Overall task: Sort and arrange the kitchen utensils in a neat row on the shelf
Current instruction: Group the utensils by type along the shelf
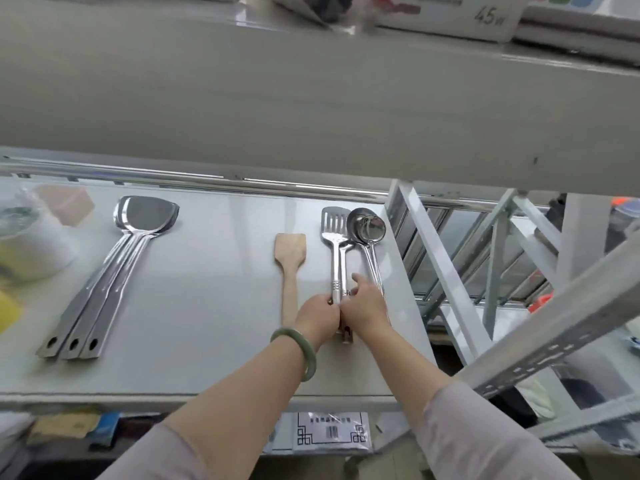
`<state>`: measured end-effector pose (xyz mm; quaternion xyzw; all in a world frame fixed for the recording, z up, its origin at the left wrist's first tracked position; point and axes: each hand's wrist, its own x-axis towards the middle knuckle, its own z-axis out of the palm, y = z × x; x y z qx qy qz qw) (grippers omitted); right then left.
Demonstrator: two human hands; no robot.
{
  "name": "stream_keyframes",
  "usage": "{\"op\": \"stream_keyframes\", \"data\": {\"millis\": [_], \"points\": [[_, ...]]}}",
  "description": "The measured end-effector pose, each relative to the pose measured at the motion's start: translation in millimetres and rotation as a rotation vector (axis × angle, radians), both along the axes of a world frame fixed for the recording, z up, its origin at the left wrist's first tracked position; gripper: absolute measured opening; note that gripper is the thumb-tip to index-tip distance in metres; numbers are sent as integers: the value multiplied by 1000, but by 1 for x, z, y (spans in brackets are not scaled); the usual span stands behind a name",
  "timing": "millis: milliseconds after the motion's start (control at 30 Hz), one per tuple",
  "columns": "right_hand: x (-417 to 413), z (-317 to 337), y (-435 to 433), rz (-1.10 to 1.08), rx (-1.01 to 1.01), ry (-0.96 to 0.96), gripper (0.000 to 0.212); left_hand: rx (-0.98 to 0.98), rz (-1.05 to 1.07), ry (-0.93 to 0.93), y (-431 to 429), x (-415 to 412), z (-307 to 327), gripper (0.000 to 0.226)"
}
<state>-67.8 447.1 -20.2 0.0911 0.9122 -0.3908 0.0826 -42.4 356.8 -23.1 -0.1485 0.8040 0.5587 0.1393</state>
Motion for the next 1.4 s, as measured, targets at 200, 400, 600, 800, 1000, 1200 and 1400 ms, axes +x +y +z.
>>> {"op": "stream_keyframes", "data": {"millis": [200, 400, 600, 800, 1000, 1200, 1400], "points": [[3, -2, -3, -144, -372, -78, 23, 100, 33, 17, 2, 2, 2, 24], [4, 2, -20, -122, -489, -72, 25, 124, 113, 65, -12, 4, 3, 24], [11, 6, -55, -86, -549, -15, 24, 66, 155, 151, -43, 16, 12, 23], [22, 16, -98, -4, -507, 14, 24, 52, 207, 160, -85, 31, 17, 31], [35, 19, -157, 65, -446, -2, 22, 88, 296, 160, -138, 46, 14, 33], [41, 4, -212, 112, -352, 11, 21, 75, 319, 136, -190, 58, 9, 36], [39, -12, -256, 94, -294, -9, 23, 26, 317, 99, -227, 61, 0, 33]]}}
